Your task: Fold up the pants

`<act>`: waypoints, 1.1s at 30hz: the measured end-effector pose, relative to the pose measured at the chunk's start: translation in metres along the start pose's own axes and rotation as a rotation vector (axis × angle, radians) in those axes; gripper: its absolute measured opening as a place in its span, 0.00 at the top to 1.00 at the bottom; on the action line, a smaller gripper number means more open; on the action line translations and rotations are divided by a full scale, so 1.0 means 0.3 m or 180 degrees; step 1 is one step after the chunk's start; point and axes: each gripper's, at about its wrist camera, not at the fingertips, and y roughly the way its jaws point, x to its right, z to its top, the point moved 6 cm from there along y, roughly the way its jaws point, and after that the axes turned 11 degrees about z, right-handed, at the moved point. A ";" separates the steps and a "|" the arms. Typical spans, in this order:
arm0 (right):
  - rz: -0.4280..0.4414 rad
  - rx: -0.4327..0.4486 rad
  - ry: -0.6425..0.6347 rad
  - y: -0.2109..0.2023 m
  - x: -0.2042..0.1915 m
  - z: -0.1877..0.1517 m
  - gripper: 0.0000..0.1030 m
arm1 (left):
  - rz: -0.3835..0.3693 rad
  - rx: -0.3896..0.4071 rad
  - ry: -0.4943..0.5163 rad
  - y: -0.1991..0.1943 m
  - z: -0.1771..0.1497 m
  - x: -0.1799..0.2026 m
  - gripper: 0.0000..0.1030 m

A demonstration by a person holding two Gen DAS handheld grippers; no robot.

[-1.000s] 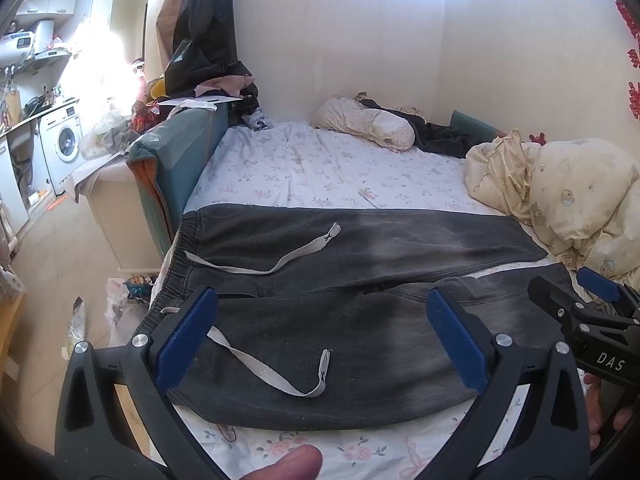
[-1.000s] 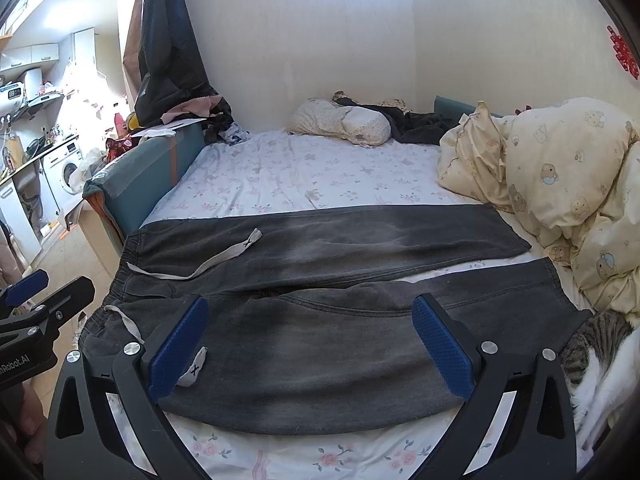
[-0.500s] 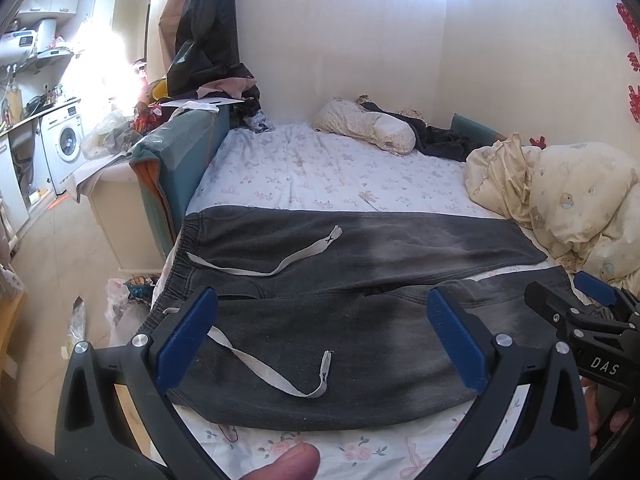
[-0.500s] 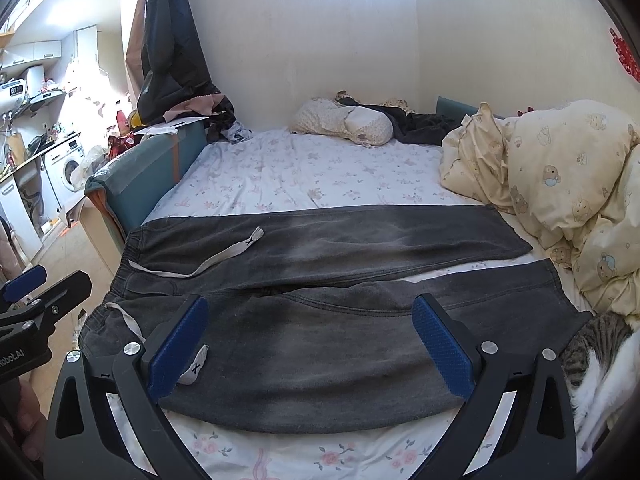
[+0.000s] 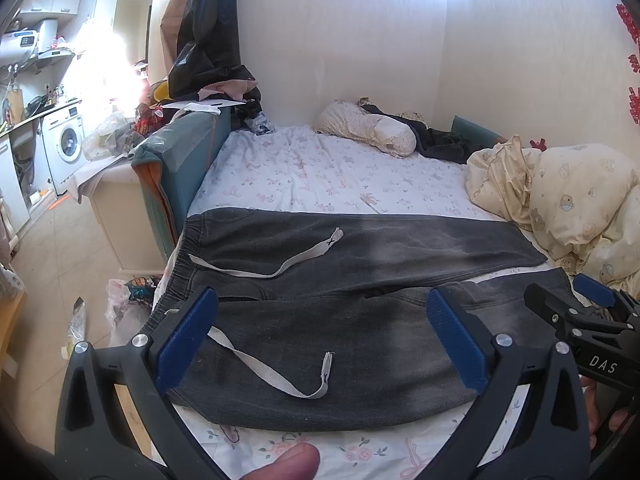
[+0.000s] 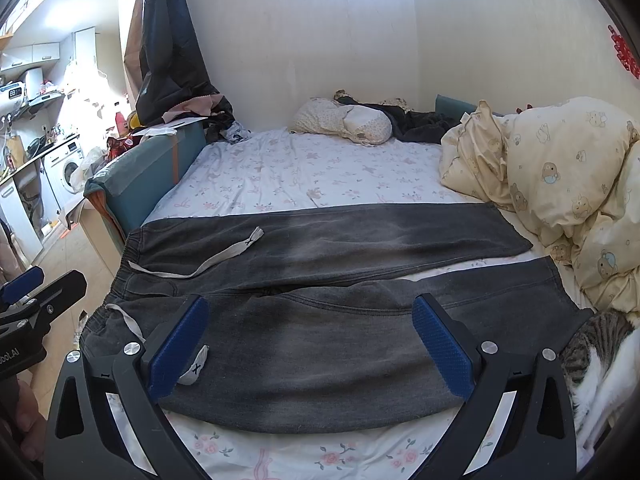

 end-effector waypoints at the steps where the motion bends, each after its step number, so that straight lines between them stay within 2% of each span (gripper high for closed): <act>1: -0.0001 0.0000 0.0001 0.000 -0.001 0.000 0.00 | -0.0003 -0.0002 0.0001 0.000 -0.001 0.000 0.00; 33: 0.0009 -0.0030 0.0062 0.005 0.004 -0.008 0.00 | -0.0021 -0.0029 0.0003 -0.003 -0.002 -0.022 0.00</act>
